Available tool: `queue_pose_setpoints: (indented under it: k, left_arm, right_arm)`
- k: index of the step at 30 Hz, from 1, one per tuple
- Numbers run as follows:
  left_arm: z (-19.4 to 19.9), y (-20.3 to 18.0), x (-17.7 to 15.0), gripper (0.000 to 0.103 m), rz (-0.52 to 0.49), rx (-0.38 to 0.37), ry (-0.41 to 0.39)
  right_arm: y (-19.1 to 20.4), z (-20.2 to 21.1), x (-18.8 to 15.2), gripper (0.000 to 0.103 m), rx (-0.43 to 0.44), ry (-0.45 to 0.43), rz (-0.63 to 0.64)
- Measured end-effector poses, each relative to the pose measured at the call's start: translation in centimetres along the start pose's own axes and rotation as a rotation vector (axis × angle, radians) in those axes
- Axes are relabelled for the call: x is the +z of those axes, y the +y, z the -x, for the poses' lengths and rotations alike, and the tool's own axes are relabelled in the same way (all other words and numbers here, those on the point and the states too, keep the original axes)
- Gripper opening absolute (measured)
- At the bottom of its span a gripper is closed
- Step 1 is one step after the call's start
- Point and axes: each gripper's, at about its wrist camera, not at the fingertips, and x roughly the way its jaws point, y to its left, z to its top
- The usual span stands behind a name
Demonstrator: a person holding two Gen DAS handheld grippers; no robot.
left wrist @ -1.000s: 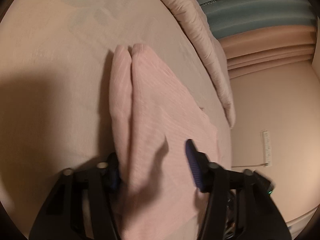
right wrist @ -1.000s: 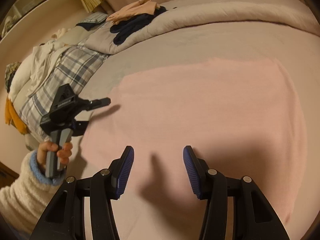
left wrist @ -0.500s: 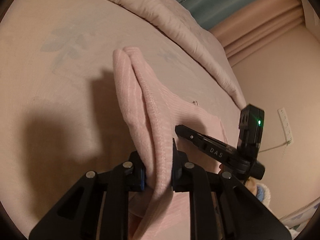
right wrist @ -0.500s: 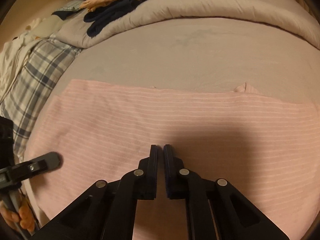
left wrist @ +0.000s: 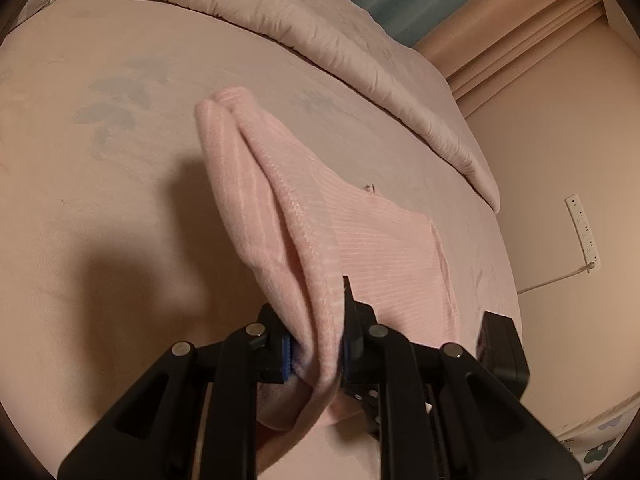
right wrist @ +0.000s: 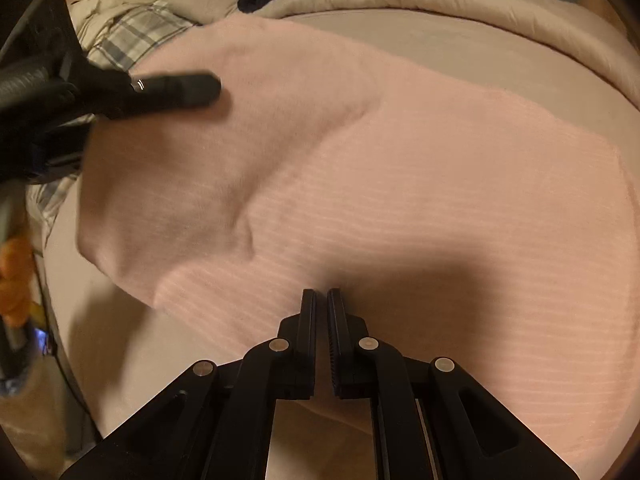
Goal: Fold small clothes
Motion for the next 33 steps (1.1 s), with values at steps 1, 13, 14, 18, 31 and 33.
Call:
queue_pose_setpoints:
  k: [1, 13, 14, 18, 31, 33]
  left_arm:
    - [0.0, -0.5, -0.1, 0.017, -0.005, 0.005, 0.004]
    - [-1.7, -5.4, -0.9, 0.018, -0.083, 0.083, 0.029]
    - [-2.0, -5.9, -1.0, 0.018, -0.092, 0.090, 0.030]
    - [-3.3, -7.6, -1.0, 0.019, -0.124, 0.105, 0.044]
    - [-10.0, -10.3, -1.8, 0.046, -0.040, -0.075, 0.176]
    - [-10.1, -10.4, -1.9, 0.048, -0.051, -0.084, 0.181]
  right_arm:
    - [-0.2, 0.1, -0.2, 0.008, 0.009, -0.003, -0.012]
    - [-7.5, 4.8, -2.7, 0.032, 0.200, -0.187, -0.315]
    - [-8.5, 5.0, -2.9, 0.032, 0.216, -0.203, -0.351]
    - [-10.2, 5.4, -3.9, 0.032, 0.283, -0.245, -0.452]
    - [-14.2, 3.3, -4.3, 0.036, 0.501, -0.308, -0.794]
    - [-15.2, 2.8, -4.7, 0.036, 0.557, -0.310, -0.867]
